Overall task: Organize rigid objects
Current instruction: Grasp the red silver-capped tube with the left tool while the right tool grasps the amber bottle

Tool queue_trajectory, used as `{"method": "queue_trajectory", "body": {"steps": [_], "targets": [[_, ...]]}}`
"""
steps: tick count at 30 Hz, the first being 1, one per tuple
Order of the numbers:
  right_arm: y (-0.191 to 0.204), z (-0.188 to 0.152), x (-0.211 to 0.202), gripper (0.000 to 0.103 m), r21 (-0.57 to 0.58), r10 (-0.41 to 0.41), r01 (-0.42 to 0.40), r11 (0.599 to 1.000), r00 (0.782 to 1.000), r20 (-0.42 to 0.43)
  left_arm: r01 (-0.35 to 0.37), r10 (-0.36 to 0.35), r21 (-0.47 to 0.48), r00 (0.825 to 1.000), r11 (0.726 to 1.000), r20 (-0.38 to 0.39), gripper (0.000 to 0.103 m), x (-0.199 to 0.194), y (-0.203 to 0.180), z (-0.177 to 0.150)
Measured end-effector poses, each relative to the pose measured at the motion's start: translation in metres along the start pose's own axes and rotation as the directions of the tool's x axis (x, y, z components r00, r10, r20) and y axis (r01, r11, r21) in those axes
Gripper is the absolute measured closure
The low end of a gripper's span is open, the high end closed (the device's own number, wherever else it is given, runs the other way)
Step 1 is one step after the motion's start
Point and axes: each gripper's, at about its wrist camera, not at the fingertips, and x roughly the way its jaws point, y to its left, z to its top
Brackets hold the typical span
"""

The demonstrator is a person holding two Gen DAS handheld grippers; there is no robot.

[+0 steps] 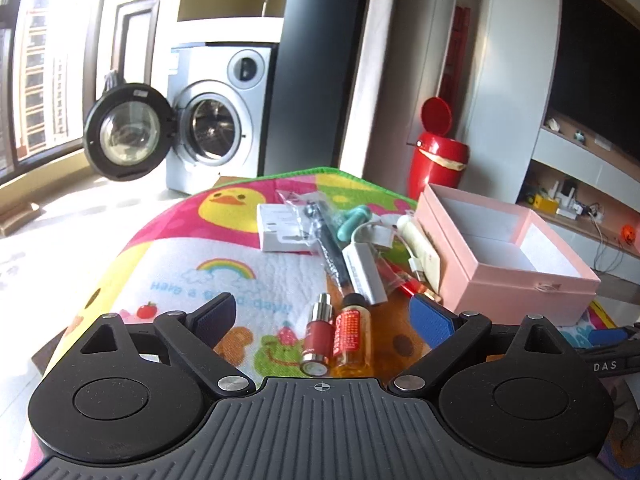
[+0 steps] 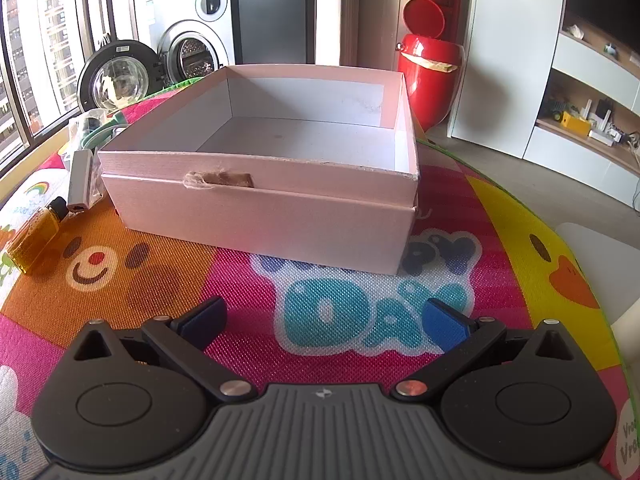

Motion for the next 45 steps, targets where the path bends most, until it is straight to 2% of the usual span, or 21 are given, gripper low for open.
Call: {"method": "queue_trajectory", "body": {"steps": [3,4,5,7,8,10,11,14,17,20,22,24,29,31,33,37,38,39,40,45], "targets": [[0.002,0.003,-0.002,0.000,0.001,0.026,-0.026,1.000,1.000,-0.010,0.013,-0.013,-0.066,1.000,0.998,-0.003,0.006,0.001,0.026,0.003],[0.006,0.005,-0.003,0.003,0.000,0.050,-0.050,0.999,0.999,-0.011,0.019,-0.020,-0.079,1.000,0.997,-0.008,0.006,0.001,0.032,0.003],[0.012,0.007,-0.007,0.007,-0.006,0.110,-0.110,0.994,0.994,-0.006,0.027,-0.028,-0.090,1.000,0.996,-0.012,0.006,0.001,0.038,0.004],[0.032,0.013,-0.011,0.023,-0.037,0.193,-0.193,0.981,0.981,0.007,0.036,-0.040,-0.108,0.999,0.993,-0.029,0.006,0.002,0.045,0.003],[0.046,0.017,-0.014,0.026,-0.063,0.235,-0.233,0.970,0.972,0.021,0.036,-0.041,-0.114,0.998,0.993,-0.037,0.006,0.003,0.049,0.003],[0.081,0.029,-0.014,0.050,-0.122,0.313,-0.309,0.943,0.950,0.019,0.020,-0.027,-0.119,0.998,0.993,-0.052,0.007,0.004,0.056,0.001],[0.096,0.035,-0.011,0.055,-0.128,0.346,-0.342,0.931,0.938,0.007,0.017,-0.024,-0.120,0.998,0.993,-0.053,0.011,0.003,0.059,0.001],[0.132,0.056,0.004,0.058,-0.094,0.416,-0.415,0.905,0.909,-0.011,0.029,-0.038,-0.120,0.997,0.992,-0.072,0.029,0.002,0.066,-0.004],[0.160,0.070,0.022,0.058,-0.056,0.449,-0.450,0.891,0.893,-0.022,0.047,-0.058,-0.112,0.993,0.993,-0.099,0.031,0.006,0.068,-0.008],[0.179,0.072,0.037,0.062,-0.079,0.429,-0.433,0.898,0.901,-0.065,0.062,-0.073,-0.103,0.991,0.993,-0.115,0.031,0.010,0.068,-0.009],[0.180,0.067,0.033,0.071,-0.112,0.424,-0.430,0.896,0.903,-0.068,0.075,-0.086,-0.094,0.989,0.993,-0.120,0.031,0.012,0.066,-0.009],[0.174,0.060,0.024,0.073,-0.135,0.432,-0.437,0.889,0.899,-0.070,0.092,-0.102,-0.083,0.987,0.992,-0.124,0.031,0.016,0.061,-0.009],[0.149,0.036,-0.006,0.078,-0.236,0.372,-0.372,0.898,0.927,-0.044,0.122,-0.126,-0.039,0.981,0.992,-0.148,0.032,0.034,0.040,-0.005],[0.142,0.028,-0.015,0.078,-0.264,0.352,-0.350,0.899,0.935,-0.044,0.124,-0.119,0.015,0.979,0.992,-0.167,0.038,0.044,0.027,-0.001],[0.136,0.020,-0.023,0.078,-0.298,0.325,-0.320,0.899,0.945,-0.036,0.120,-0.105,0.071,0.975,0.990,-0.194,0.050,0.056,0.016,0.002],[0.126,0.011,-0.036,0.078,-0.329,0.300,-0.284,0.901,0.954,-0.004,0.130,-0.094,0.131,0.963,0.983,-0.251,0.058,0.081,0.002,0.003],[0.125,0.009,-0.038,0.078,-0.337,0.293,-0.272,0.901,0.956,0.010,0.127,-0.089,0.139,0.963,0.982,-0.254,0.063,0.086,0.000,0.003],[0.125,0.008,-0.040,0.078,-0.346,0.288,-0.263,0.901,0.957,0.022,0.122,-0.081,0.155,0.966,0.980,-0.244,0.074,0.088,0.000,0.004],[0.126,0.006,-0.041,0.078,-0.357,0.285,-0.254,0.899,0.958,0.034,0.124,-0.081,0.164,0.966,0.979,-0.245,0.077,0.088,0.000,0.005],[0.126,0.006,-0.043,0.078,-0.374,0.304,-0.266,0.888,0.952,0.043,0.149,-0.100,0.182,0.962,0.972,-0.255,0.079,0.071,0.004,-0.002]]}}
